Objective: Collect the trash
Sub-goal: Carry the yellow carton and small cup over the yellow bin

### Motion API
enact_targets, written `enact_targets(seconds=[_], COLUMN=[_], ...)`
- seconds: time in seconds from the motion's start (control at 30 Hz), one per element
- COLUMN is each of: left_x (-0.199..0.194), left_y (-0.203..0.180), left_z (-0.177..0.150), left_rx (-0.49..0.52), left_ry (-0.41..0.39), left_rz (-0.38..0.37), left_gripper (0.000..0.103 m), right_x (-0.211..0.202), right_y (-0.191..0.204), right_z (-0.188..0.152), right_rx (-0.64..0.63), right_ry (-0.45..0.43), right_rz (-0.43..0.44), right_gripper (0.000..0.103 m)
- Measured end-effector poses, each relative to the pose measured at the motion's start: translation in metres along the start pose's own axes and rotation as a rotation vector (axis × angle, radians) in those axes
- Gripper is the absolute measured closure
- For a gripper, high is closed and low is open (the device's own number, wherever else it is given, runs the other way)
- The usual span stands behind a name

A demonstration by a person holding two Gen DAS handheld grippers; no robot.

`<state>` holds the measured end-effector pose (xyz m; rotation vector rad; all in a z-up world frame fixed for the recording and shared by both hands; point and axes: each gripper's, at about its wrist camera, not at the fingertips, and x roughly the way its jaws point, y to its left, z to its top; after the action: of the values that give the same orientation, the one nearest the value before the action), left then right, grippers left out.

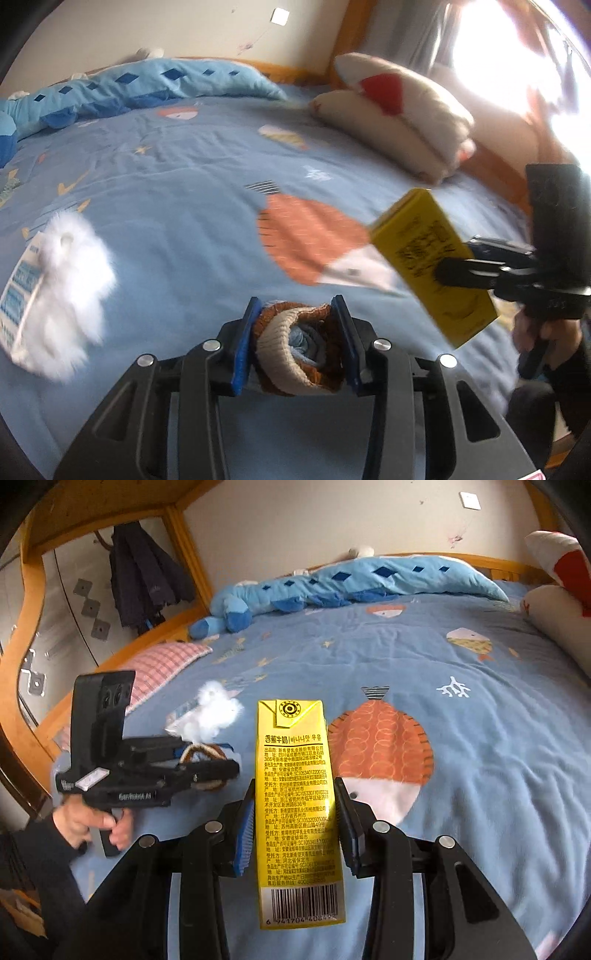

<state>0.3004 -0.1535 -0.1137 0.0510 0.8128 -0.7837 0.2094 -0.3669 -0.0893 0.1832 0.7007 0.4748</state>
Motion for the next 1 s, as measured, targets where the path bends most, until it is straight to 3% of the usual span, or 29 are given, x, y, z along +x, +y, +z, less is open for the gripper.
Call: enact_targets(seconds=[0.27,0.47,0.77,1.0], left_x=[-0.037,-0.052,-0.062,-0.061], left_y=[-0.071,-0.132,-0.225,-0.315], left_z=[-0.019,-0.042,-0.076,-0.112], left_rx=[-0.017,0.046,0.155,0.286], left_ry=[-0.039,-0.04,0.02,0.084], left_rz=[-0.13,-0.206,-0.369,-0.488], left_gripper=[0.063,0.063,0.063,0.063], right_x=[-0.083,-0.146,-0.244,-0.32], right_y=[0.027,0.048,0.064,0.064], right_z=[-0.033,-0.069,-0.144,-0.223], right_rx=[0.056,0.088,0.172,0.295], right_ry=[-0.1,-0.155,-0.236,-0.29], right_rz=[-0.029,-0.077,-0.222,-0.345], right_gripper=[0.065,0.065,0.065,0.065])
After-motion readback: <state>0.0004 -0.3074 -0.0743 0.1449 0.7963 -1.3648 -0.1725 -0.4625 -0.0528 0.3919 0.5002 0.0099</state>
